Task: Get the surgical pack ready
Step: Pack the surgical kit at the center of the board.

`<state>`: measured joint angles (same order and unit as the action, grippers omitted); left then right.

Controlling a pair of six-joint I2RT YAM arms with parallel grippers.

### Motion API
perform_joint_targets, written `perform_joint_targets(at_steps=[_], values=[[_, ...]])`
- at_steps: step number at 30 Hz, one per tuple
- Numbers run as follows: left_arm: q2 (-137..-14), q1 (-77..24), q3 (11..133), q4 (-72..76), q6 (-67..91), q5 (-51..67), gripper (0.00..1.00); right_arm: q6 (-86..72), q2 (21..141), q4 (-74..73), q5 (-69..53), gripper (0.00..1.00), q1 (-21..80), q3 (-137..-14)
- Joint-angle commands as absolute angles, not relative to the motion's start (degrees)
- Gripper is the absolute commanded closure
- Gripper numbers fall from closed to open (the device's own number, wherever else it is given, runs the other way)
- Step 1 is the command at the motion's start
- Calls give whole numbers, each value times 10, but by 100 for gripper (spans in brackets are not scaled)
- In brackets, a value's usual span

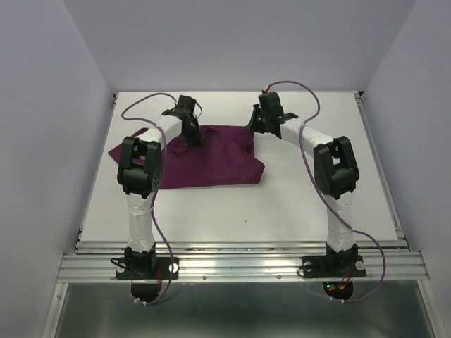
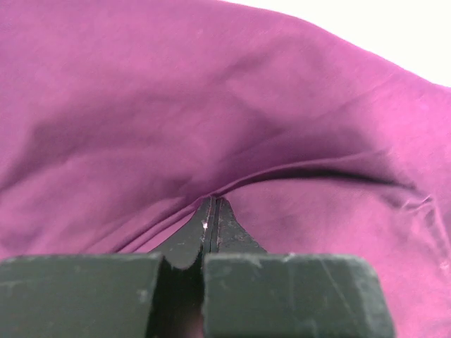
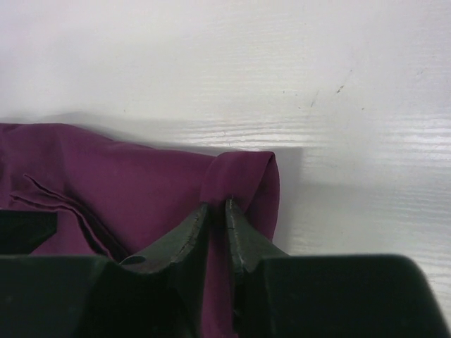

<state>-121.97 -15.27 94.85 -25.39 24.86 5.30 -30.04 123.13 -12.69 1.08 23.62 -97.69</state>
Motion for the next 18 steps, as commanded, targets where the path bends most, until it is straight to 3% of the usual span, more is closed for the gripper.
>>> perform_joint_targets(at_steps=[1, 5, 7, 8, 9, 18], values=[[-1230, -150, 990, -248, 244, 71, 100, -301, 1246, -124, 5, 81, 236, -1006], [-1237, -150, 985, -250, 245, 59, 100, -305, 1250, -125, 5, 79, 236, -1010], [-1242, -150, 986, -256, 245, 52, 100, -308, 1248, -123, 10, 90, 236, -1007], [-1242, -150, 986, -258, 245, 48, 100, -312, 1242, -121, 16, 90, 236, -1005], [-1243, -150, 985, -261, 244, 47, 100, -315, 1237, -118, 31, 99, 236, -993], [-1263, -150, 983, -272, 244, 43, 100, -337, 1177, -67, 68, 99, 230, -911]])
